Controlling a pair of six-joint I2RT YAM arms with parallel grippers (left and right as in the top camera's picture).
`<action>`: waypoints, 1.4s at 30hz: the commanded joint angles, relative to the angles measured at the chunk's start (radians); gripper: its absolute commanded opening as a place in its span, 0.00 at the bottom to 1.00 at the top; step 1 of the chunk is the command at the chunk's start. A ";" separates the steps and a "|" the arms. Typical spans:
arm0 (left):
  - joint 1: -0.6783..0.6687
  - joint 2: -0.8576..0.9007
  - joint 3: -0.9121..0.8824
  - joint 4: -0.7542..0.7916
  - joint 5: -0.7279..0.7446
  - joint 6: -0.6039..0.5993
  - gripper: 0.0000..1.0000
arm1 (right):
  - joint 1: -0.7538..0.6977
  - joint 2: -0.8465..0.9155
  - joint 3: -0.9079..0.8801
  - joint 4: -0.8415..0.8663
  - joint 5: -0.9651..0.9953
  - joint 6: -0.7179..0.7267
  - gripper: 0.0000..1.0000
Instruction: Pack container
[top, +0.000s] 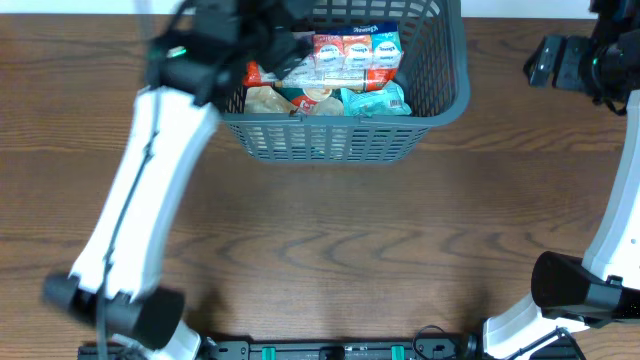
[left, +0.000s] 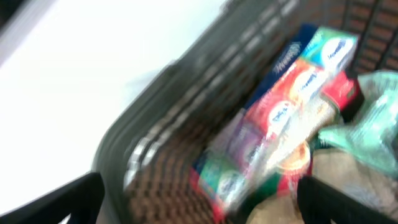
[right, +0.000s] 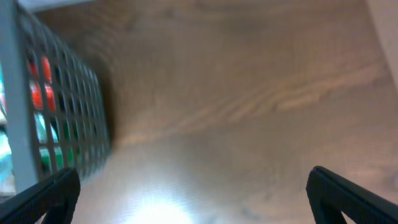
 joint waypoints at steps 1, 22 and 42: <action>0.047 -0.085 0.002 -0.077 -0.105 -0.101 0.99 | -0.005 0.004 0.000 0.066 -0.003 -0.004 0.99; 0.205 -0.615 -0.434 -0.164 -0.197 -0.338 0.99 | 0.119 -0.461 -0.230 0.127 0.111 0.089 0.99; 0.205 -1.094 -1.274 0.195 -0.171 -0.523 0.99 | 0.232 -1.304 -1.374 0.511 0.109 0.032 0.99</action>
